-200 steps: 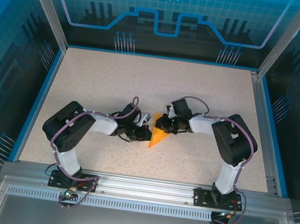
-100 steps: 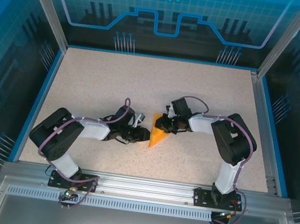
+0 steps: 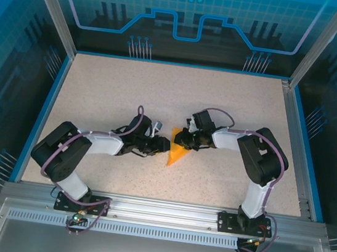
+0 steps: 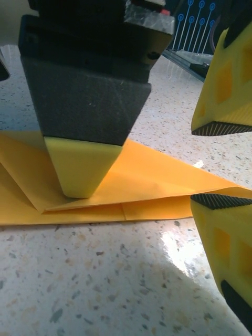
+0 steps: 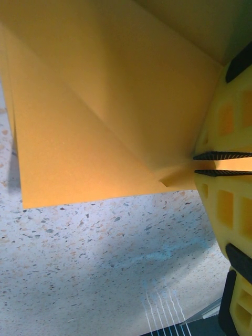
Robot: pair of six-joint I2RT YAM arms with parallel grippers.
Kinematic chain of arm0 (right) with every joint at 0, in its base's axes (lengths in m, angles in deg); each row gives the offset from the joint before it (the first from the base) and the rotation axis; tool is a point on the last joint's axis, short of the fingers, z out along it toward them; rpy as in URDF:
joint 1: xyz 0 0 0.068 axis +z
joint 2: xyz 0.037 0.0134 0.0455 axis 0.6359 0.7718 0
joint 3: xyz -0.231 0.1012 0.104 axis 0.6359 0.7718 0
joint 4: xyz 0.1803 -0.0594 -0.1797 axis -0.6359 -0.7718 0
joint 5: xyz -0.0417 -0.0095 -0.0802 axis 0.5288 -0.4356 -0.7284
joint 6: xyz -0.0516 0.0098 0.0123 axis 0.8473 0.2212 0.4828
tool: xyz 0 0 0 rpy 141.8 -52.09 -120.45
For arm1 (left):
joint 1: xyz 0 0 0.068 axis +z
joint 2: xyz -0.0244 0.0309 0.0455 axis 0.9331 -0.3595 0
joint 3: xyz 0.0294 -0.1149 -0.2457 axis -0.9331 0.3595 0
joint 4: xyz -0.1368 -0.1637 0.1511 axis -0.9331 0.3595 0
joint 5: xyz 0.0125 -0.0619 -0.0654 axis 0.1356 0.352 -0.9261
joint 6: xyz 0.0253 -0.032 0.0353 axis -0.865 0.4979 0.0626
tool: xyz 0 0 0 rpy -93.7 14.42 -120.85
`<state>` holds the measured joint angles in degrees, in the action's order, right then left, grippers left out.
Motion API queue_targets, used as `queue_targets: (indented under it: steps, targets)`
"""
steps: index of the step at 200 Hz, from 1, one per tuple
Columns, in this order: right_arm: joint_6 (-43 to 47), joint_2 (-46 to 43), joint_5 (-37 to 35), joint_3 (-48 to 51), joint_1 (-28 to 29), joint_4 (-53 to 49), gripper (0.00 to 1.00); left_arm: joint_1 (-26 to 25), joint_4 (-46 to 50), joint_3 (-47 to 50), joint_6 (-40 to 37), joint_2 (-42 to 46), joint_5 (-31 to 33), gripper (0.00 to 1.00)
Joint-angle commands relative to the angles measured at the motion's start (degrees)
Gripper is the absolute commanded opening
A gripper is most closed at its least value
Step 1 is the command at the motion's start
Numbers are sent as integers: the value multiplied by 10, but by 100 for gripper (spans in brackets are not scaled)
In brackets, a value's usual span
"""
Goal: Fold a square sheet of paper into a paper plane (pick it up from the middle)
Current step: Fourth fold the wing at the center of the table.
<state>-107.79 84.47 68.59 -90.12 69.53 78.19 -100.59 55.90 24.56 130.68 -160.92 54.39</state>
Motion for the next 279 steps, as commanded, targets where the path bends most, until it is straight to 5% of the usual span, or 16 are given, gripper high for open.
queue_targets:
  steps: [1,105,124,213,279]
  targets:
    - [9,15,-7,-1,-6,-35,16,1,17,-25,-1,-24,-27,35]
    - [8,12,-8,2,-6,-36,16,-9,54,-59,-25,-87,-56,24]
    - [8,12,-8,2,-6,-34,16,-8,56,-53,-28,-81,-53,31]
    - [6,15,-7,4,-6,-33,16,-11,82,-42,-43,-49,-47,33]
    - [4,17,-4,7,-6,-28,16,-12,69,-49,-57,-63,-77,21]
